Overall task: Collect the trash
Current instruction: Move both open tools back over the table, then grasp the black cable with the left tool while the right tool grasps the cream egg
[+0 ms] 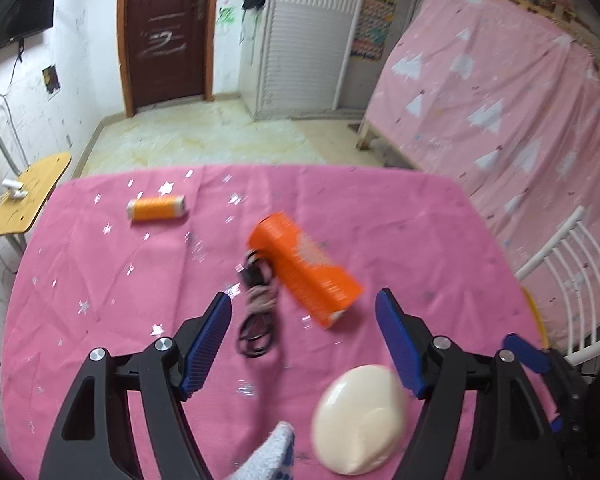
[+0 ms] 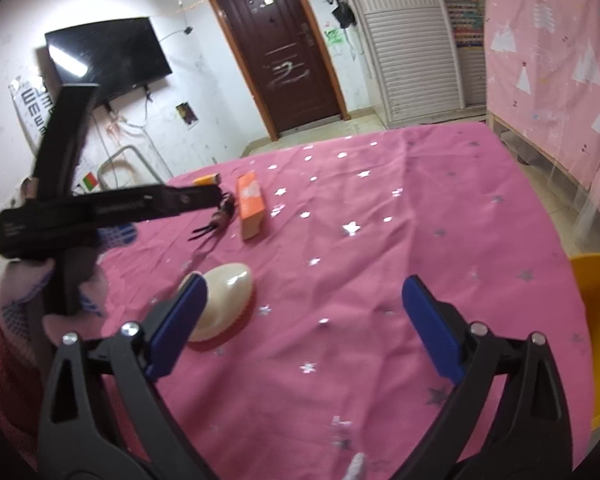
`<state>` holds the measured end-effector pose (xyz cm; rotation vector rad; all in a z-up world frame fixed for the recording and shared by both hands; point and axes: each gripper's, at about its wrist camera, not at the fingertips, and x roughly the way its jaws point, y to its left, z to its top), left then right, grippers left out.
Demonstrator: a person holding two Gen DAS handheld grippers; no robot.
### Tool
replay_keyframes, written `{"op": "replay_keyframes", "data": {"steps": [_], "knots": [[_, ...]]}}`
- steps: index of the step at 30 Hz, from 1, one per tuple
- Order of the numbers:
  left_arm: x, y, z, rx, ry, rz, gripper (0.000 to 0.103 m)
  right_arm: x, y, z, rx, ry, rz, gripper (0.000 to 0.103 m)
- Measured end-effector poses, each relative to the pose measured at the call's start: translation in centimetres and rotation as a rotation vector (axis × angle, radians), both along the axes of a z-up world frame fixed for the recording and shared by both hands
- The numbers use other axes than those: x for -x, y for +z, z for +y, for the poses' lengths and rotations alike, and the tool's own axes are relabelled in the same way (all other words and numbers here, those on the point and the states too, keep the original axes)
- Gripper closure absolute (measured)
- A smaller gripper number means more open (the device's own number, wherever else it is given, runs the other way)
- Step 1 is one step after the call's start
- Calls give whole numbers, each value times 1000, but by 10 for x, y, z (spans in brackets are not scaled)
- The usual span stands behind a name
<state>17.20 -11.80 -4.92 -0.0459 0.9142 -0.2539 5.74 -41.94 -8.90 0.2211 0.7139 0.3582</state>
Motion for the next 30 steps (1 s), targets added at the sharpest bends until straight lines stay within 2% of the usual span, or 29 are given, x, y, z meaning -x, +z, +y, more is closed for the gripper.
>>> {"op": "replay_keyframes", "data": {"steps": [4,11,13,19,21,24,30], "knots": [[-9,-17,10,-29,17,35,36,-2,-2,12,12,23,15,9],[-16,-36,12,-69,17,42,39,-2,-2,29,38,53,28,9],[-16,-35,9,-85,11,33,43,-3,-2,33,44,60,31,9],[-12,-36,-5,-190,-23,-19,74,-4,-3,48,58,84,37,7],[-8,-34,-9,-221,-37,-36,89,-4,-2,54,63,95,39,7],[-4,-34,-11,-243,-32,-51,89,-3,-2,60,70,111,40,7],[7,-17,16,-167,-4,-67,89,-3,-5,73,88,145,47,7]]}}
